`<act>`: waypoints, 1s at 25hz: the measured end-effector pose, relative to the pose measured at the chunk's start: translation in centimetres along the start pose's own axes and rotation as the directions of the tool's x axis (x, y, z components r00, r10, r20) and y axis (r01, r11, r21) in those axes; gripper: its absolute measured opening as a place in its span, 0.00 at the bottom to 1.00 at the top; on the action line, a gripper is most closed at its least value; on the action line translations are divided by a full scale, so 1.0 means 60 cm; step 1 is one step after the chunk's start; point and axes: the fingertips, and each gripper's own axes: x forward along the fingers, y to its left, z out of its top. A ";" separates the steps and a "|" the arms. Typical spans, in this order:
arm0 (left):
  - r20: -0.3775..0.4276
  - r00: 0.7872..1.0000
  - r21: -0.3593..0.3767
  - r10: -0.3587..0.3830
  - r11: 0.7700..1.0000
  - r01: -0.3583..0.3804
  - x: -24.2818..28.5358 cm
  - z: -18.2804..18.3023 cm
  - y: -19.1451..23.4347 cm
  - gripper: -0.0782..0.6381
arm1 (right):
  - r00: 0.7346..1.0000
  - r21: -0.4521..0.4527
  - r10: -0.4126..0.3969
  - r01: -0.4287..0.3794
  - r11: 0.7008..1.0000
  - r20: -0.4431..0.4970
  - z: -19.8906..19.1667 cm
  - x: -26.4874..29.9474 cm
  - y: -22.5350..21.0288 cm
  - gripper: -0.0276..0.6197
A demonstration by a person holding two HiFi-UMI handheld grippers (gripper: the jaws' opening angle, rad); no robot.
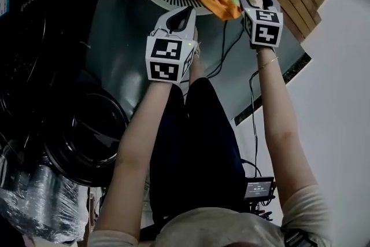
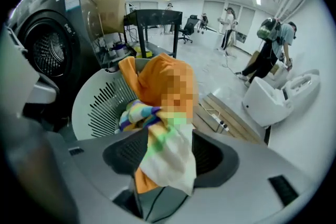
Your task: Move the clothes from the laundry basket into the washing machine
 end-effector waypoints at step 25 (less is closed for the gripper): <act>0.024 0.994 0.147 -0.111 0.983 0.106 -0.093 0.119 -0.044 0.61 | 0.794 -0.129 0.489 -0.477 0.869 0.361 0.254 -0.302 0.231 0.07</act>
